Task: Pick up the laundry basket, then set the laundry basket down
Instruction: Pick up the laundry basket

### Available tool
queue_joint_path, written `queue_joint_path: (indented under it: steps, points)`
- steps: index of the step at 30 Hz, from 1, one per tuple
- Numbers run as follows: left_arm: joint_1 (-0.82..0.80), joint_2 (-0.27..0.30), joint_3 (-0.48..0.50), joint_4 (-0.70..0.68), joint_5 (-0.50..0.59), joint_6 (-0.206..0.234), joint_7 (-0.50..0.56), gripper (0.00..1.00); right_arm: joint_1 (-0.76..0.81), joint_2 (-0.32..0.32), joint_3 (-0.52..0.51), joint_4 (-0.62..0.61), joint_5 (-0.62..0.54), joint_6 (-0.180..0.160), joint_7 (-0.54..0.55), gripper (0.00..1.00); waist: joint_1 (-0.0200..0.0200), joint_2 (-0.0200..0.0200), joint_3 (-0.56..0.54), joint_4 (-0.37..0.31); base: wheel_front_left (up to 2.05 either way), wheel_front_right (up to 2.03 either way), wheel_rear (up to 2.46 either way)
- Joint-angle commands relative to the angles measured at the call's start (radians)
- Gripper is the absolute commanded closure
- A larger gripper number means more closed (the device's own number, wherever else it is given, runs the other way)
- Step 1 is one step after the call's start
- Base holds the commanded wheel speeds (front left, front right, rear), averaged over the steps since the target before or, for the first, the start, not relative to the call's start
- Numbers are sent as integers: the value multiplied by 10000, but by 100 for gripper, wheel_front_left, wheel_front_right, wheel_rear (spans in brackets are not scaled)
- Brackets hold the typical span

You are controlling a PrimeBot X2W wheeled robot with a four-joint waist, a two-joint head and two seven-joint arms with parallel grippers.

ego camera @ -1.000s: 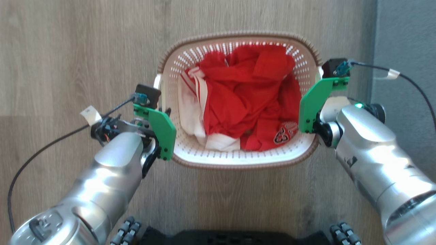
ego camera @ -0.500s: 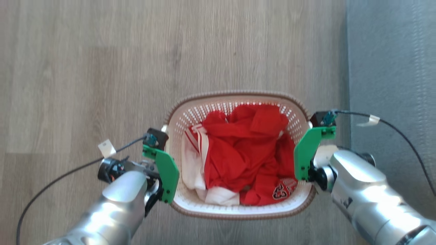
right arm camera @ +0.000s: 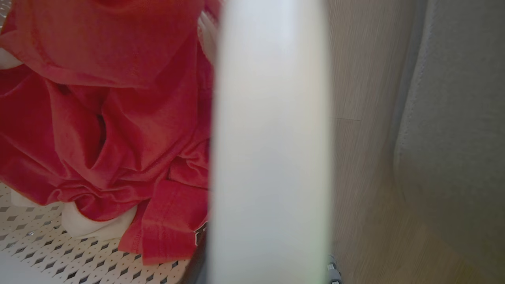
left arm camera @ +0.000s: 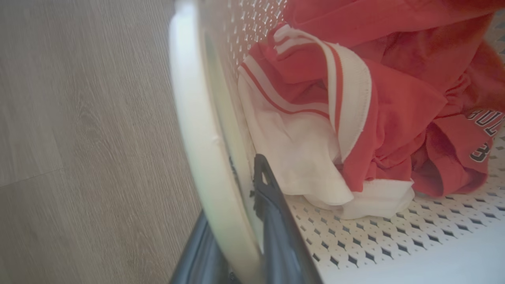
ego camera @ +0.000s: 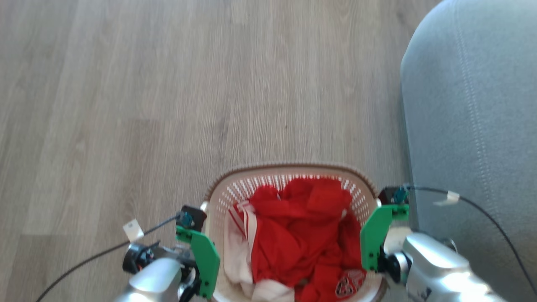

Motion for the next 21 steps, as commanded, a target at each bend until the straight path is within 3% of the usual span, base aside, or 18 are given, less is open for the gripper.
queue_joint_path:
  steps: [1,10,21]
  points:
    - [-93,158,-67,-173,88,-64,-93,100,369,339,315,-394,74,163,-40,100,1,-1,-619,56,0,0,0]
    - [818,348,-146,-625,159,-65,470,100,1186,399,579,-273,296,163,-67,100,1,-1,-1641,137,0,0,0]
    - [1234,491,-182,-1086,228,-65,891,100,1546,479,800,-368,517,163,-36,100,1,-1,-1878,157,0,0,0]
